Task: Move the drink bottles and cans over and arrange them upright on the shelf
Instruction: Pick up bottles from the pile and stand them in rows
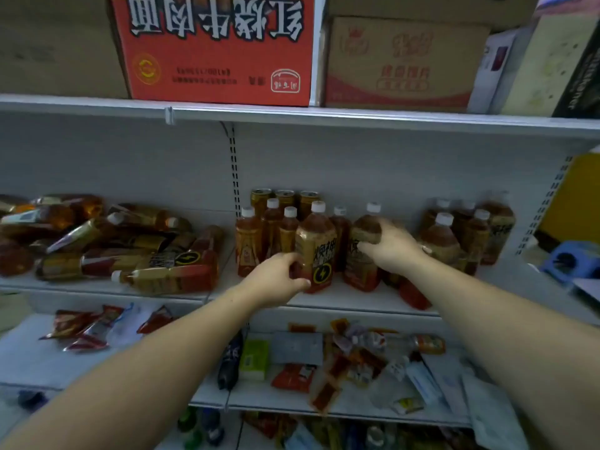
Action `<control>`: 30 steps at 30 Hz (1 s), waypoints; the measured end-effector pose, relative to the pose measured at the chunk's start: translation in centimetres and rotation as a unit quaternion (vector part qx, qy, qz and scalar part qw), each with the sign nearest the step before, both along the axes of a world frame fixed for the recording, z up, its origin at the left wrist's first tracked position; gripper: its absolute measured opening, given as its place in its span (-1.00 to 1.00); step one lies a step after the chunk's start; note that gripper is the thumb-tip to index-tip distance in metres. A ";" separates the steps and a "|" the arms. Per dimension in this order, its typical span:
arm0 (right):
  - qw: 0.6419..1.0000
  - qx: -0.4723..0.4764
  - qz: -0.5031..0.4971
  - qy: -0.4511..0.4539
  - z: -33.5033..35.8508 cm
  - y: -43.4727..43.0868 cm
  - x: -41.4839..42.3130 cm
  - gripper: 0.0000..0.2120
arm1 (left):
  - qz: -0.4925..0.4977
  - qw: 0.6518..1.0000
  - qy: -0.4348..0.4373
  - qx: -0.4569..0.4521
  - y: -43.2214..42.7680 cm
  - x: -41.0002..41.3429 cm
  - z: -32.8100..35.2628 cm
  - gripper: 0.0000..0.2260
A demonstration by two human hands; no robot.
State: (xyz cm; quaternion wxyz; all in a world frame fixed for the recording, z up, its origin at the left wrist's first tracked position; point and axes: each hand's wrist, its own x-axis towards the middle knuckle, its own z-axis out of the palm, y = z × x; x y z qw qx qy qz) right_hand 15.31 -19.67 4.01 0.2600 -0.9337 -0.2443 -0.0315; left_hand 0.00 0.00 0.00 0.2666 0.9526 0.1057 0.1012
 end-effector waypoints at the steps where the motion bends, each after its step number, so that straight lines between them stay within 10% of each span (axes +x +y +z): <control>1: 1.000 0.009 -0.007 0.001 -0.1 0.3 0.7 -0.28 | 0.000 1.000 -0.018 -0.005 0.3 1.0 0.2 -0.43; 16: 0.990 0.127 0.011 0.063 -4.2 2.6 9.0 -0.15 | 0.132 0.988 -0.067 -0.050 0.4 12.0 -2.4 0.00; 30: 0.973 0.182 0.125 0.063 -7.0 0.9 7.4 -0.17 | 0.085 0.979 -0.108 -0.150 -0.6 7.9 -3.0 -0.09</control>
